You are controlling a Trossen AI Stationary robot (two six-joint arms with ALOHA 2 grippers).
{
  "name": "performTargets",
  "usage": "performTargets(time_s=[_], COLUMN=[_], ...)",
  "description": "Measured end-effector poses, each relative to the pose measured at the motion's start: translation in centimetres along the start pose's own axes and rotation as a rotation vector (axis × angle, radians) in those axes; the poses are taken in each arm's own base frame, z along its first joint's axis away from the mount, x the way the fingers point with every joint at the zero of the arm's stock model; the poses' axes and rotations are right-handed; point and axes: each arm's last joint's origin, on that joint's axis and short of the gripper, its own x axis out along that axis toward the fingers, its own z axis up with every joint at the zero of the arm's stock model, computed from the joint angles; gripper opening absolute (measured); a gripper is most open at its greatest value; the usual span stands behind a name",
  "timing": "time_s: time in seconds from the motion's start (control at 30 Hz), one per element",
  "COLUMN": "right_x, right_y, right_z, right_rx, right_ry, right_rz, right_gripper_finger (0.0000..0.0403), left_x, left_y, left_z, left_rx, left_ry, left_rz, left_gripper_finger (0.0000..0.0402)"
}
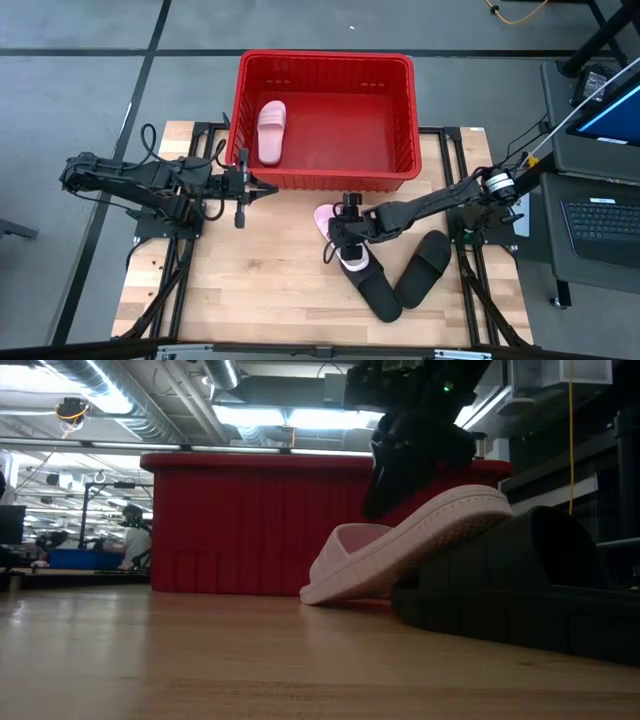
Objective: Pick and place slides into bin
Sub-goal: Put the pink slide into the red bin
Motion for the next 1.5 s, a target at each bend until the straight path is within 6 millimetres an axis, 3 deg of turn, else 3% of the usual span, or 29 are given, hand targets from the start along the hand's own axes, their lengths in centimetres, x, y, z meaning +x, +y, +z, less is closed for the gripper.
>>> performTargets(time_s=[0.5,0.77,1.03,1.2,1.5], right_x=[0.2,2.5,2.7,2.8,2.8], right_y=[-0.2,0.7,0.7,0.4,0.4], right_z=[0.0,-0.3,-0.1,-0.1,-0.1], right_rx=[0.01,-0.007,0.007,0.037,0.065], right_ry=[0.007,0.049,0.026,0.034,0.038], right_rz=[0.039,0.022,0.0,-0.004,0.008], right_gripper_finger=[0.0181,0.0181,0.0176,0.0136,0.0017], left_x=[0.0,0.0,0.0,0.0,0.0], left_y=[0.1,0.1,0.1,0.0,0.0], left_z=[0.0,-0.1,-0.1,-0.2,-0.4], left_rx=[0.0,0.001,0.002,0.004,0.011], left_ry=[0.004,0.009,0.011,0.021,0.046], left_rz=[0.026,0.024,0.024,0.023,0.019], left_gripper_finger=[0.0015,0.0015,0.0015,0.0015,0.0011])
